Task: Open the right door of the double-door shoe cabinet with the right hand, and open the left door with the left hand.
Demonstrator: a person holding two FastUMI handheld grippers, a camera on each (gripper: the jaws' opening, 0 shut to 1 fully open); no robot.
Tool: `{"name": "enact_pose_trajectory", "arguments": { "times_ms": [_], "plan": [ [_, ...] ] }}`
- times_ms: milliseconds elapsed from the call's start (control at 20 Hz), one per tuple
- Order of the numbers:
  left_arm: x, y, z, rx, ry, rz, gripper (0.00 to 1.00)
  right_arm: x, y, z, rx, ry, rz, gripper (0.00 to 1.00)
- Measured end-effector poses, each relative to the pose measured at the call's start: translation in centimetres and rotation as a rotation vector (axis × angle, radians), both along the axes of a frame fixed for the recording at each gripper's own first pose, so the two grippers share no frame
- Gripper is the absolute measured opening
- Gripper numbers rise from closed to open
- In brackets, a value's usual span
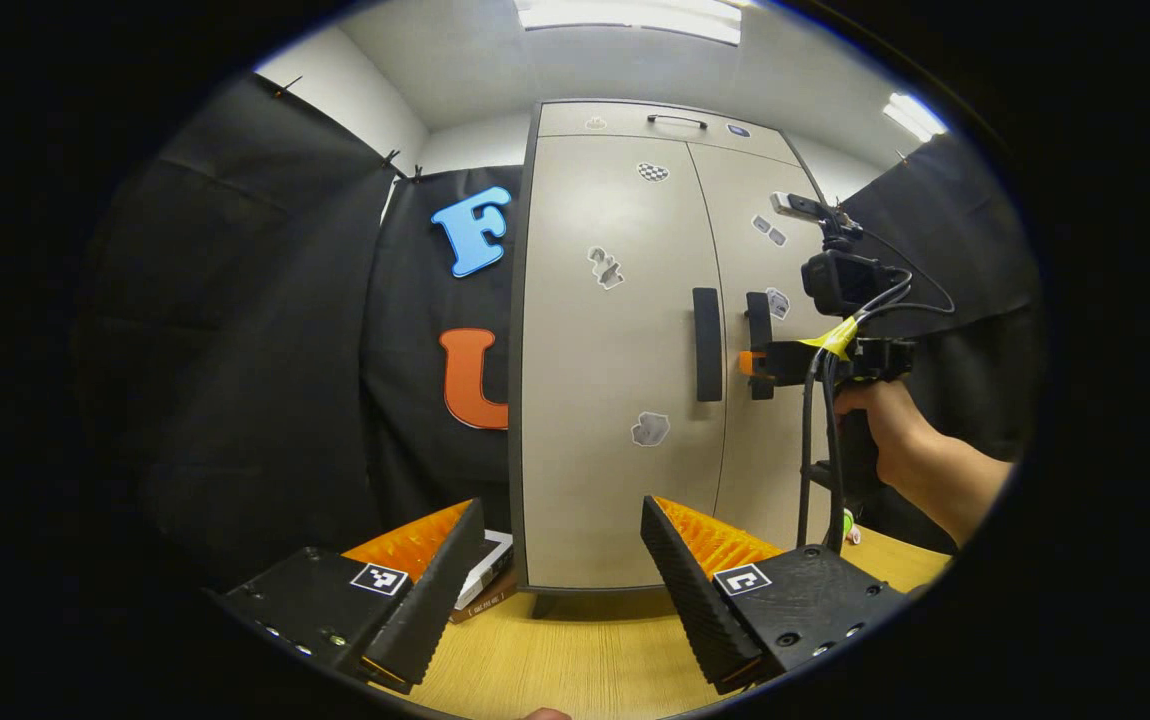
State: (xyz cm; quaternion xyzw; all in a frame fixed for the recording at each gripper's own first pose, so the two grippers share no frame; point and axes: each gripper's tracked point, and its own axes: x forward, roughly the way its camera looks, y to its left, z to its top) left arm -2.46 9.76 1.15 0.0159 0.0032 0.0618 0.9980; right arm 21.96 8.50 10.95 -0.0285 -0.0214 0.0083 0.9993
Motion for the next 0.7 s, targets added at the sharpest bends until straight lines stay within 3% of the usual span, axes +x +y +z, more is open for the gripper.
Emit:
{"name": "enact_pose_trajectory", "arguments": {
  "times_ms": [350,700],
  "plan": [
    [0.7,-1.4,0.1,0.003,-0.008,-0.039,0.95,-2.2,-0.1,0.0,0.012,0.012,0.072,0.17],
    [1.0,-3.8,-0.1,0.011,-0.009,-0.079,0.95,-6.8,-1.3,-0.2,-0.011,0.029,0.199,0.17]
  ]
}}
